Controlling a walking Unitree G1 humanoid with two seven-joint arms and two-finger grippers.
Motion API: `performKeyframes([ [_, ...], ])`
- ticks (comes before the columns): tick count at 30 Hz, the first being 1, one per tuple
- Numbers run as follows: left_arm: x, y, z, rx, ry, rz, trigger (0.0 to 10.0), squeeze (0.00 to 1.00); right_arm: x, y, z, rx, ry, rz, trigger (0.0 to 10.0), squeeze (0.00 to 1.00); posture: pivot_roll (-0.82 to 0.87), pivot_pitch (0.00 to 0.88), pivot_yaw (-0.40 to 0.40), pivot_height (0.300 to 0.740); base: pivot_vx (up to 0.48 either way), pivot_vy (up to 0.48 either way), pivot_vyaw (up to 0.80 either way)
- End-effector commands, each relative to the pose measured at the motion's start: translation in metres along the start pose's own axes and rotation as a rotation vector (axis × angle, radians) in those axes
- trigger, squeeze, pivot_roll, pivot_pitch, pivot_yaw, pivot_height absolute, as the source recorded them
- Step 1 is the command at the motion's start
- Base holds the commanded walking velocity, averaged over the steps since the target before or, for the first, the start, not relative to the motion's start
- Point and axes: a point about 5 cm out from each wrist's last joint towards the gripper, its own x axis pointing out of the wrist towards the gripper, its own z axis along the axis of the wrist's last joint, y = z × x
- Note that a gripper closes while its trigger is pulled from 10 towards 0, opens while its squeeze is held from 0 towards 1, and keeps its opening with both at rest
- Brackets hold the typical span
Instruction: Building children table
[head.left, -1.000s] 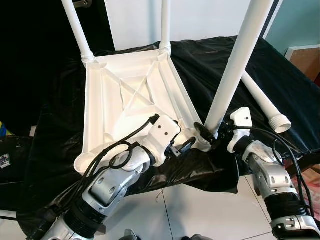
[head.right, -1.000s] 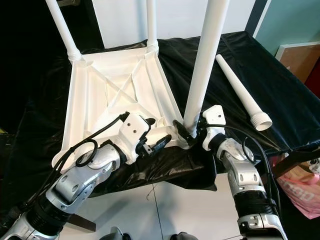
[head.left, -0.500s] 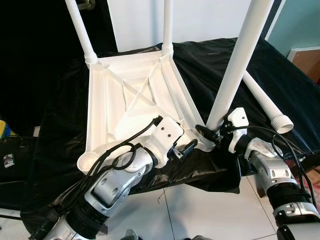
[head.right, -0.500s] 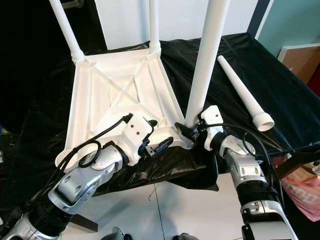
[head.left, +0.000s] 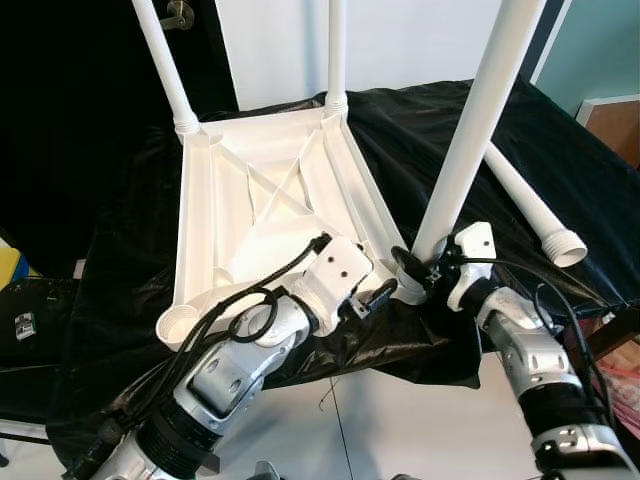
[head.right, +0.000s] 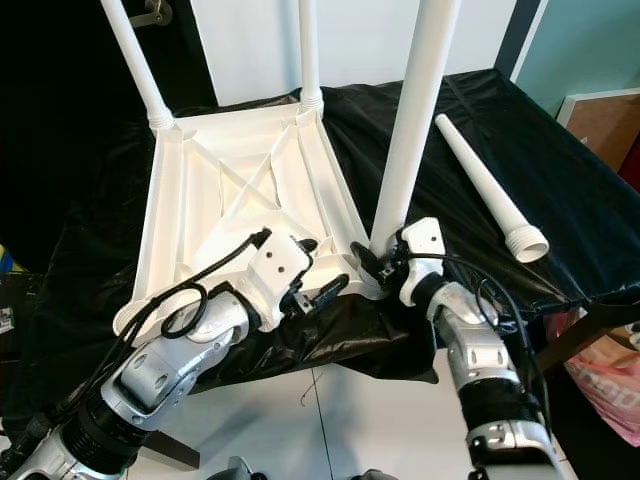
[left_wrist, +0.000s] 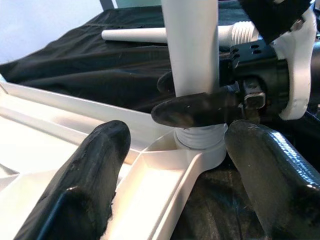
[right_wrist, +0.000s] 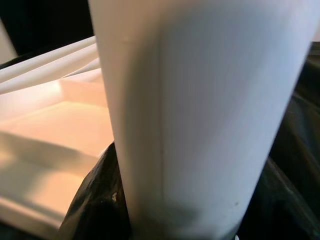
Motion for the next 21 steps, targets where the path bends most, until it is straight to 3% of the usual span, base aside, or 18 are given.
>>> performKeyframes([
  [1,0.0,-0.006,0.0,0.02,-0.003,-0.108,10.0,0.0,-0.001,0.003,-0.006,0.052,0.017,-0.038,10.0,0.0,-0.03,0.034,0.036,0.74,0.0,0.0,0.0],
  [4,0.0,-0.006,-0.001,0.025,-0.001,-0.119,10.0,0.0,0.0,0.007,-0.007,0.081,0.007,-0.073,10.0,0.0,-0.03,0.034,0.036,0.74,0.0,0.0,0.0],
  [6,0.0,-0.005,-0.003,0.0,0.003,-0.12,10.0,0.0,0.002,0.014,-0.008,0.123,0.005,-0.135,10.0,0.0,-0.04,0.024,0.041,0.74,0.0,0.0,0.0],
  [7,0.0,-0.003,-0.003,-0.003,0.003,-0.107,10.0,0.0,0.004,0.021,-0.01,0.155,0.019,-0.223,10.0,0.0,-0.05,0.018,0.041,0.74,0.0,0.0,0.0],
  [9,0.0,-0.003,-0.003,-0.003,0.003,-0.107,10.0,0.0,0.004,0.021,-0.01,0.155,0.019,-0.223,10.0,0.0,-0.05,0.018,0.041,0.74,0.0,0.0,0.0],
  [10,-0.001,-0.001,-0.004,-0.001,-0.007,-0.101,10.0,0.0,0.006,0.027,-0.014,0.179,0.052,-0.317,10.0,0.0,-0.06,0.014,0.039,0.74,0.0,0.0,0.0],
  [11,-0.001,-0.001,-0.004,-0.001,-0.007,-0.101,10.0,0.0,0.006,0.027,-0.014,0.179,0.052,-0.317,10.0,0.0,-0.06,0.014,0.039,0.74,0.0,0.0,0.0],
  [12,-0.003,0.001,-0.004,0.043,-0.035,-0.103,10.0,0.0,0.01,0.038,-0.019,0.217,0.099,-0.461,10.0,0.0,-0.06,0.007,0.018,0.74,0.0,0.0,0.0],
  [14,-0.003,0.001,-0.004,0.043,-0.035,-0.103,10.0,0.0,0.01,0.038,-0.019,0.217,0.099,-0.461,10.0,0.0,-0.06,0.007,0.018,0.74,0.0,0.0,0.0],
  [18,-0.003,0.004,-0.008,0.075,-0.031,-0.073,10.0,0.0,0.021,0.057,-0.013,0.208,0.089,-0.413,10.0,0.0,-0.07,0.0,-0.013,0.74,0.0,0.0,0.0],
  [21,-0.004,0.005,-0.01,0.092,-0.031,-0.068,10.0,0.0,0.021,0.054,-0.011,0.184,0.085,-0.395,10.0,0.0,-0.06,0.0,-0.028,0.74,0.0,0.0,0.0],
])
